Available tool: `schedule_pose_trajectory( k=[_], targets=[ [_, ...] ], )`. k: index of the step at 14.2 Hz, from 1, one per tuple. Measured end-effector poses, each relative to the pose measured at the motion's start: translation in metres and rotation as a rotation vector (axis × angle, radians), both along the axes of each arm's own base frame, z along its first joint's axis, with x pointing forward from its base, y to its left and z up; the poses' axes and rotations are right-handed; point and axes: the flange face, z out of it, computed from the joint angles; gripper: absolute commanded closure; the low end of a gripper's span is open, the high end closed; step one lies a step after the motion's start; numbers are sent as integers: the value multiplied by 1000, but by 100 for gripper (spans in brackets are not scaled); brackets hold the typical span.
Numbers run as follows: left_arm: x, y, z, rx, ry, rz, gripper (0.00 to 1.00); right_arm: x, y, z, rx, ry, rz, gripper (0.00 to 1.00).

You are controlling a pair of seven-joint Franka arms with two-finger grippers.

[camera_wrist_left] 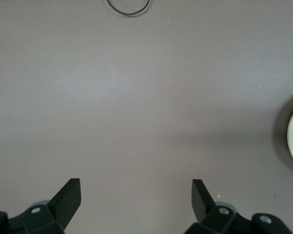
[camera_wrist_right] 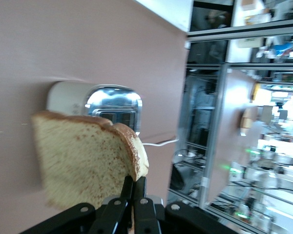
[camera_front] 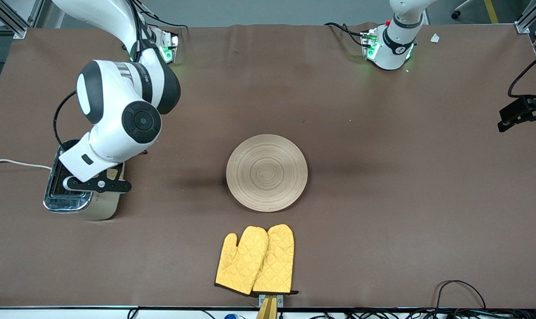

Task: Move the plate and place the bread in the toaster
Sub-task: 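Lift the bread and carry it over the toaster with the right gripper, then lower the bread into the toaster slot and open the right gripper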

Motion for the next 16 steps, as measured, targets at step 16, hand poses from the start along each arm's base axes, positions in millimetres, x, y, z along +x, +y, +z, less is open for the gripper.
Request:
schedule_pose_trajectory(
  k=[16],
  targets=[
    [-54, -39, -5, -43, 63, 42, 0, 0, -73, -106, -334, 146, -44, 98]
  ],
)
